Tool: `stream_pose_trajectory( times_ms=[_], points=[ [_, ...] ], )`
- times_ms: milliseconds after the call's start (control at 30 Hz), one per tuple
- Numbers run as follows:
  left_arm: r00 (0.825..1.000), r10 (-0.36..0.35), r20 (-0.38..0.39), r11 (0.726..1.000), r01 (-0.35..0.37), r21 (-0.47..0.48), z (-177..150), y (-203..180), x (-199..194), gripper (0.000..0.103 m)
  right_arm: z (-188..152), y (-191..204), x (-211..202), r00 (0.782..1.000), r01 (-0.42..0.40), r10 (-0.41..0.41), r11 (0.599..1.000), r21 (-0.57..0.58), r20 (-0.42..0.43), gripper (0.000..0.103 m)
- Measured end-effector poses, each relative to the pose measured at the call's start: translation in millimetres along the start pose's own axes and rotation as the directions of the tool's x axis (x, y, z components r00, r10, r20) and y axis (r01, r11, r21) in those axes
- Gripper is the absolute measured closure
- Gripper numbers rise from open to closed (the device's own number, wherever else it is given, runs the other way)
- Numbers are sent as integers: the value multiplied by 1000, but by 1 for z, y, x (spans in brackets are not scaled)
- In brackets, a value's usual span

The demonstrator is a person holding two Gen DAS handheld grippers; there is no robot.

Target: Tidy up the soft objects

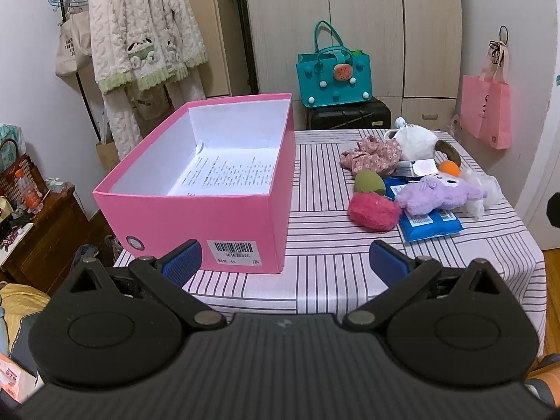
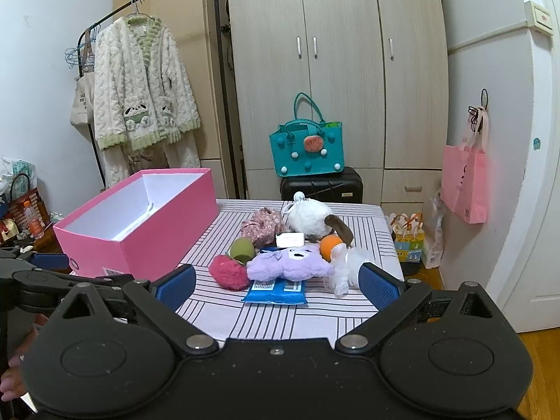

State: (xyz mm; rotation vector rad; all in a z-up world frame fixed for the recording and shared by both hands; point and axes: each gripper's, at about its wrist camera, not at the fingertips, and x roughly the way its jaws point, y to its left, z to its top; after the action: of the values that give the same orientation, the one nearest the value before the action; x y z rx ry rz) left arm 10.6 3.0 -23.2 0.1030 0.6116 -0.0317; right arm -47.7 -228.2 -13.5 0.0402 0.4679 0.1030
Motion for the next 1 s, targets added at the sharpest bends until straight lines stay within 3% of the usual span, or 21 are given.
stream_pose_trajectory(
  times_ms=[567,1000],
  points=[
    [1000,-19,-13,1000,19,-14,-4,3,6,0,-5,3,7,1000,4,-4,1000,-11,-10,2],
    [1000,-24,7,1000,24,-18,-12,3,7,0,-15,3,2,999,-1,3,999,-37,37,2]
  ],
)
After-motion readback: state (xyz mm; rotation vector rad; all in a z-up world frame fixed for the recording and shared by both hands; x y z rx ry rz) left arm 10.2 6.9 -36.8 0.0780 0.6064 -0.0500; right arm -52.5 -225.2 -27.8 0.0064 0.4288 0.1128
